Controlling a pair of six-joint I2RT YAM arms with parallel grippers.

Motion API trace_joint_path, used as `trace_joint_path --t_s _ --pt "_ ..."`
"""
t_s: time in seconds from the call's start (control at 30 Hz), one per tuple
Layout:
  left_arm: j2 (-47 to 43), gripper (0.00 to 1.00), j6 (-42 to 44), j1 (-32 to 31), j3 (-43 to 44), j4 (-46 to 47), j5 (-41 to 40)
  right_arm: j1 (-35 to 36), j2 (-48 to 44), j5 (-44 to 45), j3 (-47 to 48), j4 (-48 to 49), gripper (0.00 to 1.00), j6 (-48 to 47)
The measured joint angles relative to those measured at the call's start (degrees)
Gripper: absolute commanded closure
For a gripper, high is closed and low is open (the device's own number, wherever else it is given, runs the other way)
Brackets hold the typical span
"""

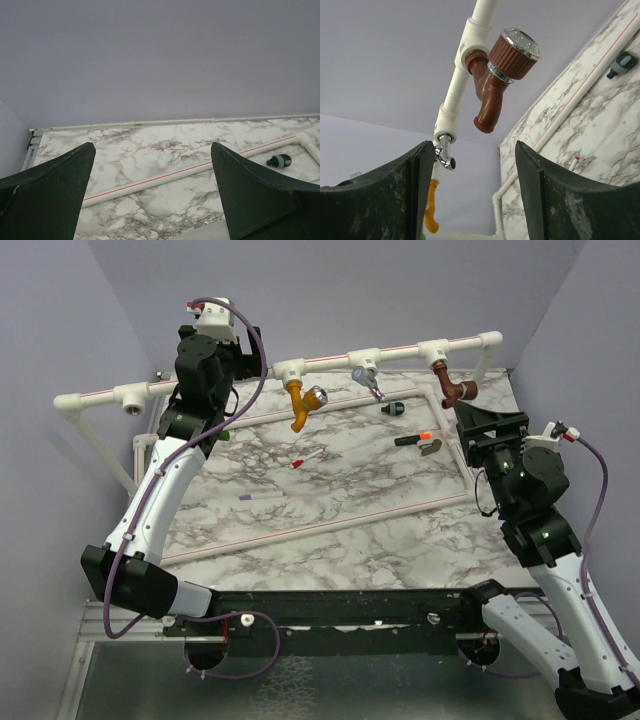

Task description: Install the water faucets

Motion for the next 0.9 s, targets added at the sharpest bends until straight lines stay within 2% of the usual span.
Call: trace_joint_path --t_s 0.3,0.9 --pt "0.0 0.01 0.0 0.0 0.0 0.0 0.02 0.0 -3.82 -0.96 -0.04 3.63 0.31 -25.05" --pt "0.0 0.01 0.0 0.02 0.0 0.0 0.17 0.0 -2.84 -16.09 0.68 9.2 0.24 -79.58"
